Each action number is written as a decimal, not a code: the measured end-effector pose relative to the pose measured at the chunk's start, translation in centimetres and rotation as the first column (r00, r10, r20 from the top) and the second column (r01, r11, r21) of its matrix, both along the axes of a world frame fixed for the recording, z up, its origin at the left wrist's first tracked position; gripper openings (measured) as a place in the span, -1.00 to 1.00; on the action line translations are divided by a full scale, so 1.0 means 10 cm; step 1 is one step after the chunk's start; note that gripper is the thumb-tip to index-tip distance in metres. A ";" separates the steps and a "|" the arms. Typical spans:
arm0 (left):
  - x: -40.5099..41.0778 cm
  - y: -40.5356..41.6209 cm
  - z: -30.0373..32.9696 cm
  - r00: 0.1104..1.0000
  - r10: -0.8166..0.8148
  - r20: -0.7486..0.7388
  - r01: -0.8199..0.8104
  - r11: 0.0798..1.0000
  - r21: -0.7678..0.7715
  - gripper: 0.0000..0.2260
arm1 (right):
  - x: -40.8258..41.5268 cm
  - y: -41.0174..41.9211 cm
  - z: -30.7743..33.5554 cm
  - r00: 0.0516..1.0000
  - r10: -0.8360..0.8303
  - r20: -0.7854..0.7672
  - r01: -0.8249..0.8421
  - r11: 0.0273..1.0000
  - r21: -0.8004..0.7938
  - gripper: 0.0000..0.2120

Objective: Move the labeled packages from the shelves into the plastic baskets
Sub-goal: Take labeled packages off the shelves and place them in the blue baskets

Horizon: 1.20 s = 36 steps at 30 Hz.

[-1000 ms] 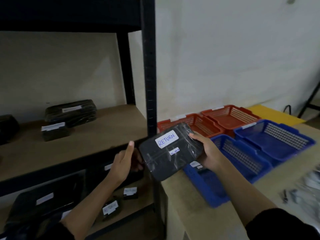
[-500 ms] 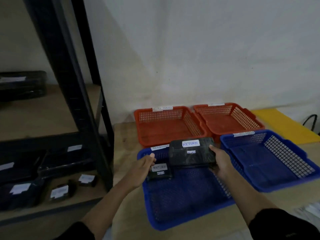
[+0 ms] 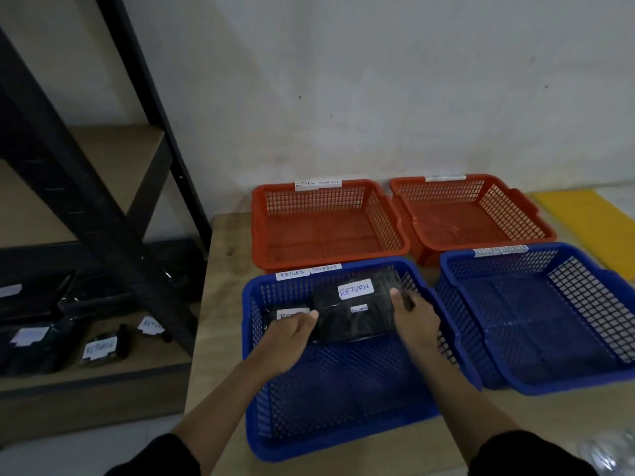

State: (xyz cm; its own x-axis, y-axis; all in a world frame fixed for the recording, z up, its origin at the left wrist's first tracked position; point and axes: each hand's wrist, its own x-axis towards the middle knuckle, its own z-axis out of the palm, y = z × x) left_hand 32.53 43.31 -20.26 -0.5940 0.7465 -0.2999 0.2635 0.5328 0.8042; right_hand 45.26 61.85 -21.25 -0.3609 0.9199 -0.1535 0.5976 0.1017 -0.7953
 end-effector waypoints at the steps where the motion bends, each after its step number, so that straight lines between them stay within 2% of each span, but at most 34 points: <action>1: 0.03 0.01 -0.02 0.999 0.008 0.034 -0.008 1.000 -0.018 -0.58 | -0.01 -0.01 -0.03 0.999 0.021 0.044 -0.024 0.998 0.061 -0.55; 3: 0.08 0.03 -0.08 0.997 0.017 0.072 -0.016 1.000 -0.017 -0.62 | -0.03 -0.03 -0.06 0.988 0.052 0.143 -0.070 0.989 0.128 -0.45; 7: 0.13 0.10 -0.13 0.993 0.056 0.101 -0.058 0.998 0.014 -0.69 | -0.02 -0.10 -0.10 0.941 0.137 0.308 -0.221 0.940 0.259 -0.41; 13: 0.16 0.08 -0.01 0.992 0.021 0.121 -0.024 0.999 0.028 -0.66 | 0.07 -0.10 -0.11 0.876 0.330 0.351 -0.381 0.921 0.086 -0.21; 16: 0.11 -0.04 0.11 0.994 0.050 0.102 -0.055 0.998 0.041 -0.68 | 0.11 -0.15 -0.08 0.812 0.332 0.481 -0.428 0.898 0.104 -0.08; 18: 0.04 -0.14 0.16 0.993 0.088 0.084 -0.094 0.993 0.068 -0.64 | 0.07 -0.24 -0.03 0.798 0.298 0.524 -0.436 0.885 0.160 -0.09; 23: -0.15 -0.50 0.43 0.966 0.230 0.120 -0.251 0.946 0.205 -0.68 | -0.33 -0.76 0.33 0.830 0.307 0.465 -0.489 0.801 0.345 -0.26; 25: -0.23 -0.73 0.59 0.951 0.292 0.106 -0.309 0.919 0.244 -0.72 | -0.55 -1.09 0.52 0.824 0.370 0.429 -0.548 0.714 0.436 -0.36; 27: -0.32 -1.02 0.76 0.936 0.349 0.041 -0.346 0.897 0.274 -0.68 | -0.76 -1.43 0.69 0.813 0.460 0.358 -0.582 0.617 0.529 -0.44; 32: -0.66 -1.89 1.14 0.883 0.469 -0.001 -0.434 0.818 0.377 -0.76 | -1.22 -2.36 1.14 0.686 0.678 0.263 -0.665 0.440 0.603 -0.51; 36: -1.06 -2.61 1.36 0.814 0.576 -0.078 -0.498 0.760 0.417 -0.76 | -1.64 -3.02 1.45 0.621 0.757 0.203 -0.665 0.372 0.648 -0.64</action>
State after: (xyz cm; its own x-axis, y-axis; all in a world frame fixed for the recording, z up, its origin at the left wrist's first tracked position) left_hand 21.91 17.21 -6.67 -0.9450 0.3156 0.0856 0.1895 0.3153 0.9299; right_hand 28.85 31.64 -6.74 -0.8995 0.1514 0.4098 -0.0261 0.9177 -0.3963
